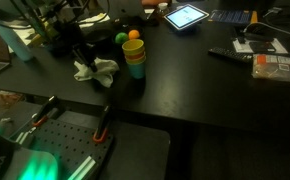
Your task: Remove the red object from the bowl then place it on the white towel then wrap it in the towel and place the wrapped towel back in the black bowl
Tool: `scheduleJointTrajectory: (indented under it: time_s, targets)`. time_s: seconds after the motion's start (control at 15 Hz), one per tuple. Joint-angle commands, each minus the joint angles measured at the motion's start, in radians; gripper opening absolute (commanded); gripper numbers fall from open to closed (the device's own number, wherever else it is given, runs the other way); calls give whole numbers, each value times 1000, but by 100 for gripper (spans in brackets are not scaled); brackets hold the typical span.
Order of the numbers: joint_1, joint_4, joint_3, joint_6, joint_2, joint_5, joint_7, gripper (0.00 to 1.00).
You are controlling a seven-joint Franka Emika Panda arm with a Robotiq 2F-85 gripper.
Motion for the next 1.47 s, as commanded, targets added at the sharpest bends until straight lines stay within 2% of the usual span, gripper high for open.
scheduleJointTrajectory:
  time_s: [0.0,0.27,0.47,0.53,0.6,0.87,0.93,1.07,1.27,1.4]
  targets:
    - [1,-32,-10,79,-30,-54,49,41]
    - [17,4,-14,30,-53,-176,74,73]
    - [7,32,19,26,-43,-171,85,95]
    - [8,40,31,19,-38,-148,85,99]
    - [11,50,42,14,-29,-130,88,100]
    - [15,76,92,-15,2,61,75,100]
    - [12,87,107,-27,10,138,65,100]
    - [20,101,120,5,19,213,77,100]
    - [34,109,119,72,46,246,81,100]
    - [57,98,91,135,65,179,96,100]
